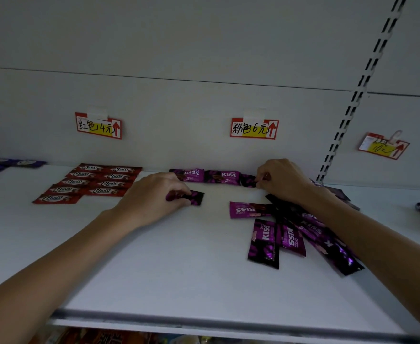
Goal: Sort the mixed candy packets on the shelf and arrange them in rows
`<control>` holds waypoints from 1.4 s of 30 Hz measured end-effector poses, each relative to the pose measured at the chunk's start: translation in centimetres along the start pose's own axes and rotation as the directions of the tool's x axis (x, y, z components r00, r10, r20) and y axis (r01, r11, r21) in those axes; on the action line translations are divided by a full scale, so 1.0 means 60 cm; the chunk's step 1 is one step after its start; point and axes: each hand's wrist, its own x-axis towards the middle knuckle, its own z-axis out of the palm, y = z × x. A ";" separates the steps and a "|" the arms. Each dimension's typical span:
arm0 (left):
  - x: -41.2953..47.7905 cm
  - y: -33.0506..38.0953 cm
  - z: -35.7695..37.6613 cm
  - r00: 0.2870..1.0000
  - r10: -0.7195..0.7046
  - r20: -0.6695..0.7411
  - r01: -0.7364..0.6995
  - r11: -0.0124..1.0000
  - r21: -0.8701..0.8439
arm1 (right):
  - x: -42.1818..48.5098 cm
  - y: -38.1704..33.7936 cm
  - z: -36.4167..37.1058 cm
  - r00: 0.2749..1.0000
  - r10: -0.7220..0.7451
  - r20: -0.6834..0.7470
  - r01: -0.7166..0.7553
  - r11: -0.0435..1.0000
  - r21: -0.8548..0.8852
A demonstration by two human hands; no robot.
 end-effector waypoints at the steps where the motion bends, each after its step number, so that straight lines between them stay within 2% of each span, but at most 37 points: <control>1: 0.001 -0.001 0.003 1.000 0.002 -0.015 -0.002 1.000 0.003 | 0.000 0.000 0.001 1.000 0.002 -0.003 -0.002 1.000 0.005; 7: 0.001 -0.013 0.006 0.997 0.019 -0.078 -0.023 0.998 -0.054 | -0.009 0.004 -0.002 1.000 -0.014 -0.004 0.015 0.997 0.082; 11: 0.000 -0.017 -0.010 0.985 0.002 -0.175 -0.013 0.998 -0.063 | -0.016 0.006 -0.002 0.989 -0.026 -0.145 0.047 0.988 0.145; 15: -0.004 -0.015 -0.007 0.997 0.017 -0.069 -0.014 0.999 0.036 | -0.020 -0.001 -0.002 0.992 -0.067 -0.106 0.080 0.989 0.123; 21: -0.001 0.020 -0.003 0.994 -0.108 -0.003 0.106 0.975 0.194 | -0.027 -0.005 0.003 0.996 -0.055 -0.073 0.062 0.993 0.098; 25: -0.002 0.028 0.003 0.991 -0.127 -0.052 0.133 0.983 0.130 | -0.029 -0.008 0.001 0.997 -0.051 -0.060 0.056 0.995 0.088; 29: -0.003 0.032 -0.014 0.998 -0.040 -0.043 0.043 0.996 0.077 | -0.029 -0.009 0.000 0.997 -0.043 -0.070 0.049 0.995 0.088; 31: -0.007 0.027 -0.022 0.995 -0.014 -0.094 0.012 1.000 -0.023 | -0.029 -0.010 -0.001 0.996 -0.040 -0.081 0.047 0.995 0.087; 33: -0.009 0.023 -0.025 0.992 -0.009 -0.128 0.003 0.999 -0.052 | -0.030 -0.009 -0.001 0.995 -0.035 -0.094 0.044 0.995 0.091; 38: -0.018 0.032 -0.009 0.997 -0.066 0.050 0.060 0.991 0.117 | -0.032 -0.018 -0.008 0.982 -0.052 -0.180 0.078 0.987 0.139; 42: -0.024 0.024 -0.024 0.975 0.040 0.217 0.011 0.973 -0.231 | -0.040 -0.056 -0.015 0.946 -0.231 -0.227 0.280 0.936 0.213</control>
